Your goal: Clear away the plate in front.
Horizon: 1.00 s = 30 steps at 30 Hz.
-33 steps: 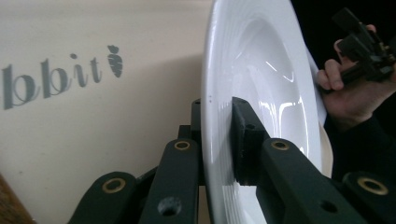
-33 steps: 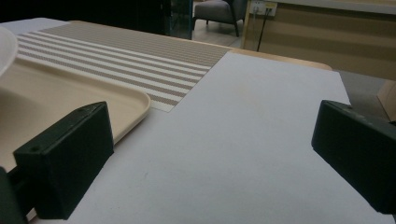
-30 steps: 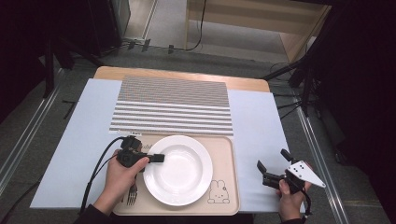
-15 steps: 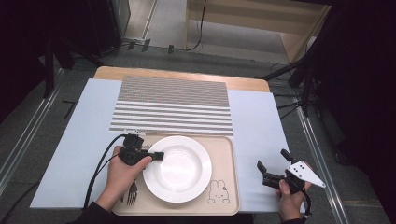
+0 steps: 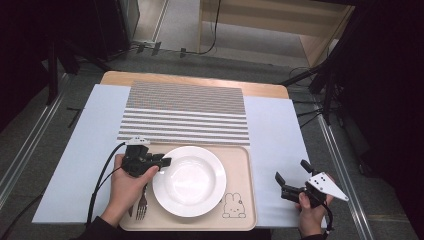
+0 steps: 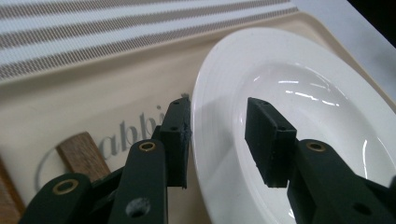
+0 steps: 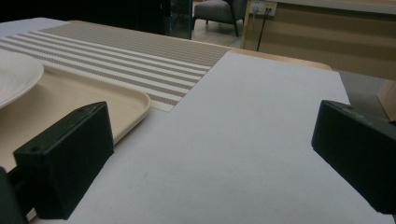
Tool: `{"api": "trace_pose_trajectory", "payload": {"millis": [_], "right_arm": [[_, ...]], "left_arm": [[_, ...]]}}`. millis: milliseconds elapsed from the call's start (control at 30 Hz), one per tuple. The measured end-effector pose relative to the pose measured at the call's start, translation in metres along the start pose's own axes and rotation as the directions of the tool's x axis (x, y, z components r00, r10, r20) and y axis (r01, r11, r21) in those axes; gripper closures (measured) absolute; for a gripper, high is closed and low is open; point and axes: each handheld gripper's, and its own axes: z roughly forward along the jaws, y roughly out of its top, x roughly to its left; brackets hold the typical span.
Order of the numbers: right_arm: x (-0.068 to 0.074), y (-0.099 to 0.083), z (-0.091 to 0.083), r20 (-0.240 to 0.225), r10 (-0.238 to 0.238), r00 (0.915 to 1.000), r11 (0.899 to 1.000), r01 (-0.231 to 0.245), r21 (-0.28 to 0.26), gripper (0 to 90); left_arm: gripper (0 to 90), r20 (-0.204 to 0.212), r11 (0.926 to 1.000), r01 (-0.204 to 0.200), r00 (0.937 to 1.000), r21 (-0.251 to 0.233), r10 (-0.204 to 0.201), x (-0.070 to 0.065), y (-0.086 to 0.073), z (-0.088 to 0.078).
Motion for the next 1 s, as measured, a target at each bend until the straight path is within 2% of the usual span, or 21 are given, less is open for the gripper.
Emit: {"api": "trace_pose_trajectory", "payload": {"millis": [133, 233, 433, 500, 567, 700, 733, 833, 933, 1000], "right_arm": [[0.000, 0.000, 0.000, 0.000, -0.001, 1.0000, 1.000, 0.001, 0.000, 0.0], [0.000, 0.000, 0.000, 0.000, 0.000, 1.0000, 1.000, 0.000, 0.000, 0.0], [0.000, 0.000, 0.000, 0.000, 0.000, 1.0000, 1.000, 0.000, 0.000, 0.0], [0.000, 0.000, 0.000, 0.000, -0.001, 1.0000, 1.000, 0.001, 0.000, 0.0], [0.000, 0.000, 0.000, 0.000, -0.001, 1.0000, 1.000, 0.001, 0.000, 0.0], [0.000, 0.000, 0.000, 0.000, -0.001, 1.0000, 1.000, 0.001, 0.001, 0.0], [0.000, 0.000, 0.000, 0.000, -0.001, 1.0000, 1.000, 0.001, 0.001, 0.0], [0.000, 0.000, 0.000, -0.001, -0.002, 1.0000, 1.000, 0.002, 0.001, 0.0], [0.000, 0.000, 0.000, -0.001, -0.002, 1.0000, 1.000, 0.002, 0.001, 0.0], [0.000, 0.000, 0.000, 0.000, -0.005, 1.0000, 1.000, 0.005, 0.001, 0.0]], "left_arm": [[48.7, 0.003, 0.9978, -0.016, 0.9999, -0.064, 0.016, 0.002, 0.001, -0.008], [42.9, 0.008, 0.9957, -0.023, 0.9997, -0.090, 0.024, 0.005, -0.001, -0.012], [30.3, 0.013, 0.9864, -0.040, 0.9990, -0.159, 0.043, 0.009, -0.002, -0.022], [22.5, 0.011, 0.9811, -0.040, 0.9990, -0.189, 0.043, 0.012, -0.003, -0.025], [13.3, -0.009, 0.9780, -0.048, 0.9988, -0.203, 0.047, 0.014, -0.004, -0.027], [2.1, -0.027, 0.9727, -0.066, 0.9978, -0.223, 0.061, 0.018, -0.007, -0.032], [0.0, -0.020, 0.9712, -0.064, 0.9980, -0.230, 0.061, 0.019, -0.007, -0.033], [0.0, -0.033, 0.9644, -0.082, 0.9965, -0.251, 0.076, 0.022, -0.010, -0.037], [0.0, -0.063, 0.9603, -0.103, 0.9940, -0.260, 0.089, 0.024, -0.013, -0.039], [0.0, -0.068, 0.9587, -0.106, 0.9935, -0.264, 0.091, 0.027, -0.015, -0.040]]}}
